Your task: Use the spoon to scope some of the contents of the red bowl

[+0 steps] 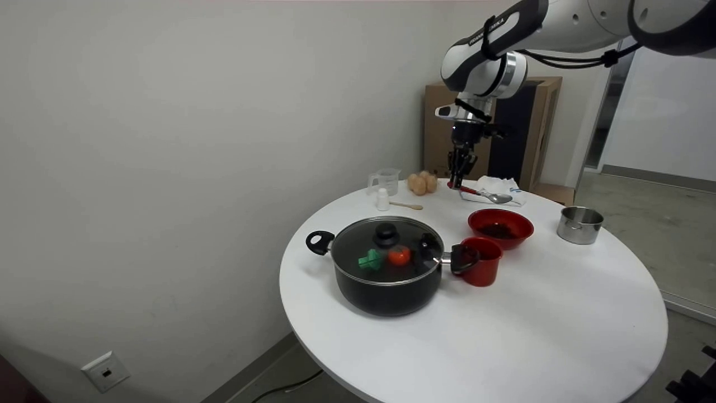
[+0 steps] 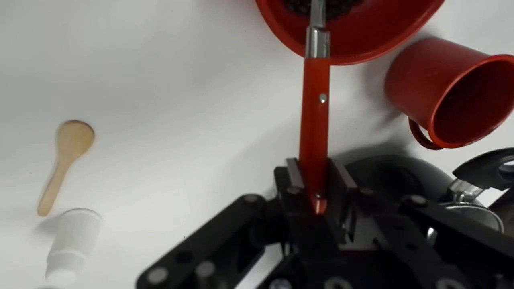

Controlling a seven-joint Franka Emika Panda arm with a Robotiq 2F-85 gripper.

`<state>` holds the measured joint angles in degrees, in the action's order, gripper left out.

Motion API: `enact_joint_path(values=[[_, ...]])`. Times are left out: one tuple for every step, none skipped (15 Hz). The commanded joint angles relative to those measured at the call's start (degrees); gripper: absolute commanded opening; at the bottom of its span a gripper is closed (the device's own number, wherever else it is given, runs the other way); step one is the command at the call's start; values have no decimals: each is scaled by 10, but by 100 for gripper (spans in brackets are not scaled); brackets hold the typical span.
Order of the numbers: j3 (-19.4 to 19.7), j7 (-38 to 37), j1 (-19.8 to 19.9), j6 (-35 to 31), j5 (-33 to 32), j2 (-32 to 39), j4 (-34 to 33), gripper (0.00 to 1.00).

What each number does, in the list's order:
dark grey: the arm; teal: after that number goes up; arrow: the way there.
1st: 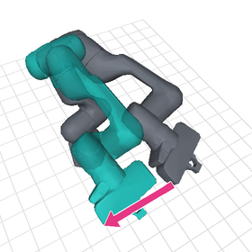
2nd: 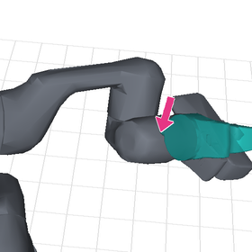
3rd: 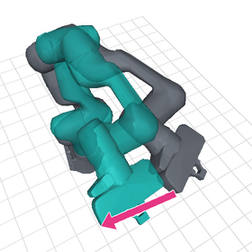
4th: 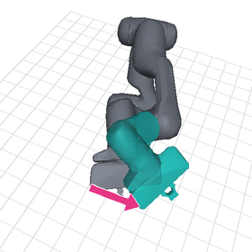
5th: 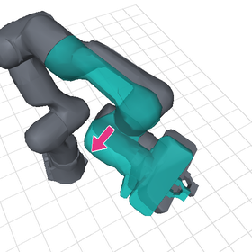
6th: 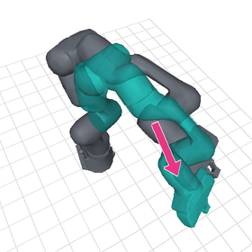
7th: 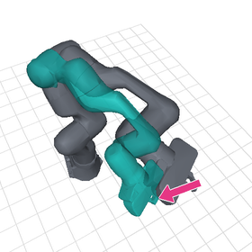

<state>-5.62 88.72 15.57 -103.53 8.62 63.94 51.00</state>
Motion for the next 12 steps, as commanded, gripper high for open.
enact_joint_path(values=[[-20, 38, 31, -41, 29, -17, 52, 5], [-25, 44, 38, -48, 37, -16, 63, 5], [-30, 50, 44, -56, 44, -16, 75, 5], [-33, 55, 50, -60, 51, -17, 86, 5], [-39, 58, 55, -62, 59, -15, 95, 5], [-43, 63, 60, -64, 65, -15, 105, 5], [-47, 68, 63, -66, 70, -16, 115, 5], [-51, 74, 65, -68, 74, -16, 123, 5], [-54, 82, 67, -68, 75, -16, 127, 5], [-56, 89, 68, -69, 74, -15, 132, 5], [-57, 94, 68, -66, 73, -14, 134, 24], [-58, 98, 68, -62, 72, -13, 135, 47]])
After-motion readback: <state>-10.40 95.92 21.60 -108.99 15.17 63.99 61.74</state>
